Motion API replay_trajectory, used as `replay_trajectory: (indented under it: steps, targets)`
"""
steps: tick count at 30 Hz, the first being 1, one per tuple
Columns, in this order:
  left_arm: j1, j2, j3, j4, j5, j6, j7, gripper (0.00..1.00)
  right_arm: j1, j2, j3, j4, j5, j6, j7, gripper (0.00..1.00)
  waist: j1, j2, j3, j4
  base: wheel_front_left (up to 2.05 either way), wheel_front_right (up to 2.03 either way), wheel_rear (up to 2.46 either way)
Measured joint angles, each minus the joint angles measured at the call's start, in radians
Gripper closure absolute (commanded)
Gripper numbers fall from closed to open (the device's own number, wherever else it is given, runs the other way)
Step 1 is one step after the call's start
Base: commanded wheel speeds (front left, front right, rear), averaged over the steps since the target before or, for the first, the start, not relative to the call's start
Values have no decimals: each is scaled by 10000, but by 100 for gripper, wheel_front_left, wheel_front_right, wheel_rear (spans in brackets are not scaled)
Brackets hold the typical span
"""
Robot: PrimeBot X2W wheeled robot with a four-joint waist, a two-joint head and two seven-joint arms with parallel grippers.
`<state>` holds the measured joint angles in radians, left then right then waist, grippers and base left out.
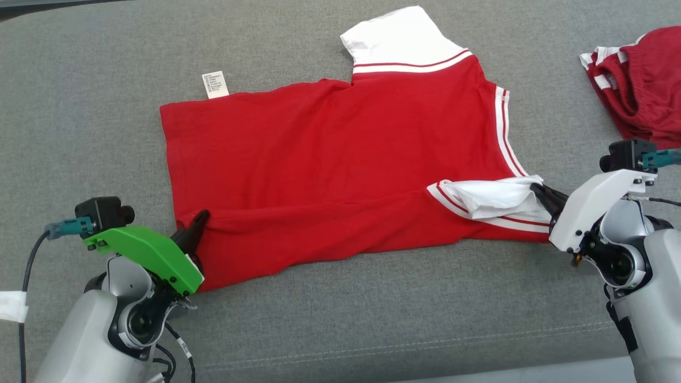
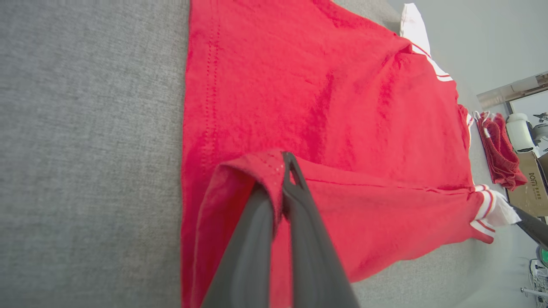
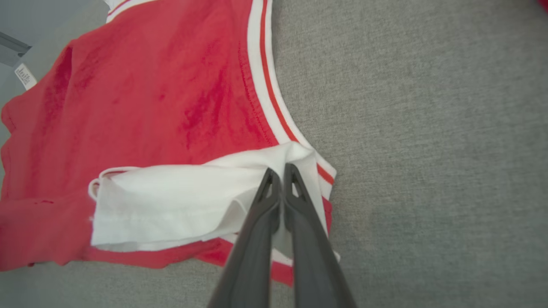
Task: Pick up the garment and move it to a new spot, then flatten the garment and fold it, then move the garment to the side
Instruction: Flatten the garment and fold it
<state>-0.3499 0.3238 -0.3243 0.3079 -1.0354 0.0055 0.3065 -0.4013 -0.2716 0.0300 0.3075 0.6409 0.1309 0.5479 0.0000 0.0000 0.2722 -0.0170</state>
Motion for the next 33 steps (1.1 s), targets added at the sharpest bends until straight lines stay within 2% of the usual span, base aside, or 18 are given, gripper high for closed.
replay_trajectory:
  steps: [9, 10, 11, 12, 24, 29, 33]
  targets:
    - [-344, -98, -82, 274, 82, -117, -100, 100, -1099, 8, 548, 1154, -4, 0, -303, 100, 0, 0, 183, 58, 0, 0, 0]
    - [-347, -98, -82, 268, 107, -146, -178, 63, -1189, 4, 566, 1239, 0, 0, -341, 41, 0, 0, 173, 66, 0, 0, 0]
    - [-350, -98, -77, 257, 130, -150, -221, 29, -1247, 4, 583, 1294, 25, 0, -408, 0, 0, 0, 160, 75, 0, 0, 0]
    - [-351, -98, -75, 244, 130, -151, -232, 0, -1296, -2, 598, 1352, 42, 0, -460, 0, 0, 0, 147, 85, 0, 0, 0]
    - [-264, 537, -362, -217, 986, -155, -583, 0, -1940, 52, 228, 1787, 33, 0, -1705, 0, 0, 0, -9, 199, 0, 0, 0]
    - [217, 823, -255, -780, 1185, -52, -1039, 0, -1820, -15, 153, 1289, 182, 0, -2397, 0, 0, 0, -152, 226, 0, 0, 0]
    - [911, 828, -92, -1348, 1239, 188, -1496, 0, -1194, -79, -21, 721, 428, -2, -2849, 0, 0, 0, -349, 250, 0, 0, 0]
